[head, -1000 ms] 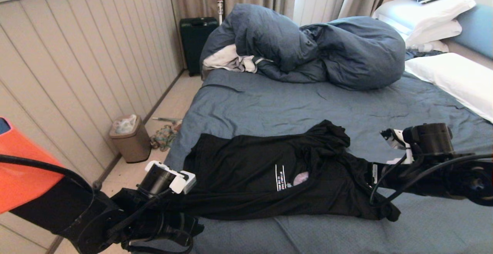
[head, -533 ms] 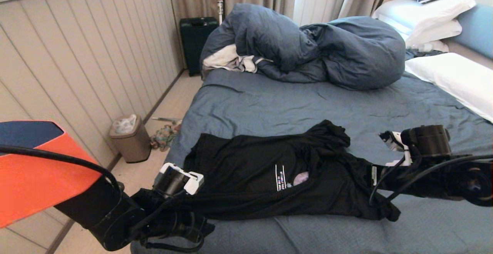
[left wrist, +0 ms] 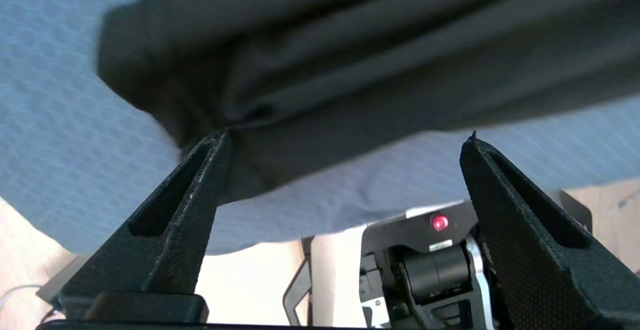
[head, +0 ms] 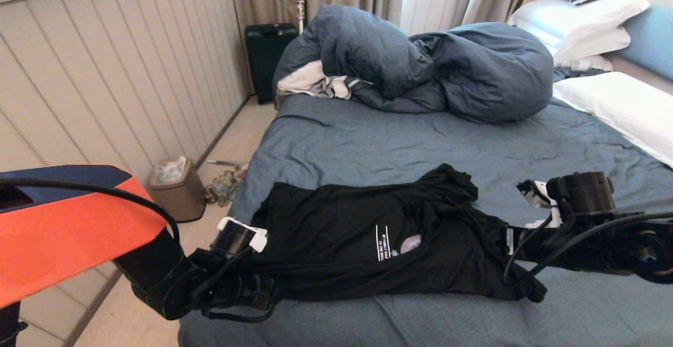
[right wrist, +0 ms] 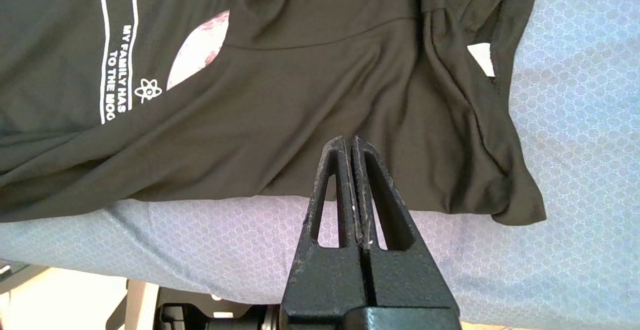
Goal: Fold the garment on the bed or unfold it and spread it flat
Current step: Fold the black T-shirt
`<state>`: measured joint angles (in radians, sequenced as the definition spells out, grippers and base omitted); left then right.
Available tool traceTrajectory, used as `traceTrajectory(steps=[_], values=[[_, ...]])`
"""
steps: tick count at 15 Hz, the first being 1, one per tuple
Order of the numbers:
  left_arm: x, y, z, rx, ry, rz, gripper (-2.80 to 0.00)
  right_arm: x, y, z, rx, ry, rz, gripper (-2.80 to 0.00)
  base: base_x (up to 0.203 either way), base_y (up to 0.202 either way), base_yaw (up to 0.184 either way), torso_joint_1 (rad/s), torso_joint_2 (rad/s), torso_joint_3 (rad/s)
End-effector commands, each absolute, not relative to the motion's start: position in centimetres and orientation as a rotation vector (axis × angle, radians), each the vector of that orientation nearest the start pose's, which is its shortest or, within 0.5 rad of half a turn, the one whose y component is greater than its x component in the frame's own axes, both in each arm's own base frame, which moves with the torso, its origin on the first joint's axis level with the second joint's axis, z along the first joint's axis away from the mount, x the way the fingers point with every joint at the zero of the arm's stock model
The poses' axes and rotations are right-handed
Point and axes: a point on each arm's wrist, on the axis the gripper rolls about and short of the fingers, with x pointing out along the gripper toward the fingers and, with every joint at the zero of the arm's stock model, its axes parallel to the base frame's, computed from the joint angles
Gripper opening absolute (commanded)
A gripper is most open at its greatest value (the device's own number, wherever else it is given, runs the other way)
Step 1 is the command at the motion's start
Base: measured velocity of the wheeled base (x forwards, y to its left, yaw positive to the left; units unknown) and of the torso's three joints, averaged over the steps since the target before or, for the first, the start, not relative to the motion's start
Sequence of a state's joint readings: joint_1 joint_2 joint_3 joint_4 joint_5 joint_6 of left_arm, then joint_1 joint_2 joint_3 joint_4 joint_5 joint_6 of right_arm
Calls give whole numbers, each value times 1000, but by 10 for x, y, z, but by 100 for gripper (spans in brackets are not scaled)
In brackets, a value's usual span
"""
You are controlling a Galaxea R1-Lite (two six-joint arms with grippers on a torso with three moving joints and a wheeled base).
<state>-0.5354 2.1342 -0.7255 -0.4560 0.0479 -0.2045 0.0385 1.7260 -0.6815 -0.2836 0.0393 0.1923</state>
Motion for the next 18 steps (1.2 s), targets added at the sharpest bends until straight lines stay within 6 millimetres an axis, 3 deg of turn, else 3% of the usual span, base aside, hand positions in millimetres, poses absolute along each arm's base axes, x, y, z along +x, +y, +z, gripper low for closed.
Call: traceTrajectory(steps=[1, 6, 7, 12, 18], values=[[283, -160, 5, 85, 968, -334, 0, 273, 12, 112, 184, 767, 2, -280, 0, 0, 0, 0, 0, 0], [286, -159, 1, 80, 973, -326, 0, 273, 12, 113, 183, 764, 0, -280, 0, 0, 0, 0, 0, 0], [286, -159, 2, 80, 971, -326, -280, 273, 12, 113, 183, 764, 0, -280, 0, 0, 0, 0, 0, 0], [284, -159, 5, 76, 966, -328, -280, 275, 12, 110, 183, 723, 0, -280, 0, 0, 0, 0, 0, 0], [269, -154, 35, 61, 906, -346, -280, 275, 11, 108, 186, 703, 4, -280, 0, 0, 0, 0, 0, 0]])
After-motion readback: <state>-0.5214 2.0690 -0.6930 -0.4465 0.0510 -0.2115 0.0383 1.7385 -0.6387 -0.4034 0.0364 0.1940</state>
